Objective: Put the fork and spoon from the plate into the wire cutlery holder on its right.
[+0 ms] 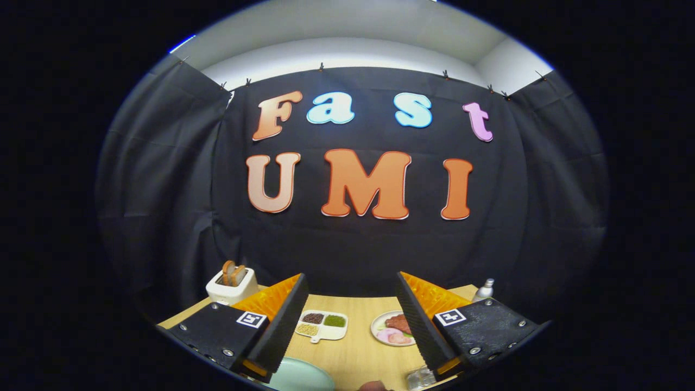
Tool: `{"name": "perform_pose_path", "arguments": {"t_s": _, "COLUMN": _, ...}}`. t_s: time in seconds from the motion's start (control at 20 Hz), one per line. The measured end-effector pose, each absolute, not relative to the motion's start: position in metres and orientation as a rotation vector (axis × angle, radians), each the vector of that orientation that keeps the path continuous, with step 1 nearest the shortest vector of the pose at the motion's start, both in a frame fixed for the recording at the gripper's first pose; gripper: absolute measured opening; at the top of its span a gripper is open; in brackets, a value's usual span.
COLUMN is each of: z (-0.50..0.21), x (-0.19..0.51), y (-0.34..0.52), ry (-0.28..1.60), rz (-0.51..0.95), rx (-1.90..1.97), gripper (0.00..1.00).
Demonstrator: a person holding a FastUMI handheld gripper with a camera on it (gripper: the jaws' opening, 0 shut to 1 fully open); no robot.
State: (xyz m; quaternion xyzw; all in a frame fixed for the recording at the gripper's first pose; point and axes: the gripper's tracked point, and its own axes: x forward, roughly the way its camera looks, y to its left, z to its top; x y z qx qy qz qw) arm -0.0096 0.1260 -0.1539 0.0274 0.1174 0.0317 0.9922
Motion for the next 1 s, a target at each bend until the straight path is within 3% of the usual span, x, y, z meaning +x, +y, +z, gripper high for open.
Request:
{"name": "perform_pose_path", "arguments": {"t_s": 0.2, "z": -0.193, "x": -0.016, "y": 0.175, "ry": 0.356, "rz": 0.082, "rx": 0.08, "gripper": 0.97}}
{"name": "perform_pose_path", "arguments": {"t_s": 0.8, "z": -0.369, "x": -0.097, "y": 0.245, "ry": 1.053, "rz": 0.21, "rx": 0.069, "gripper": 0.96}}
{"name": "perform_pose_path", "arguments": {"t_s": 1.0, "z": -0.414, "x": -0.131, "y": 0.261, "ry": 1.241, "rz": 0.242, "rx": 0.064, "gripper": 0.9}}
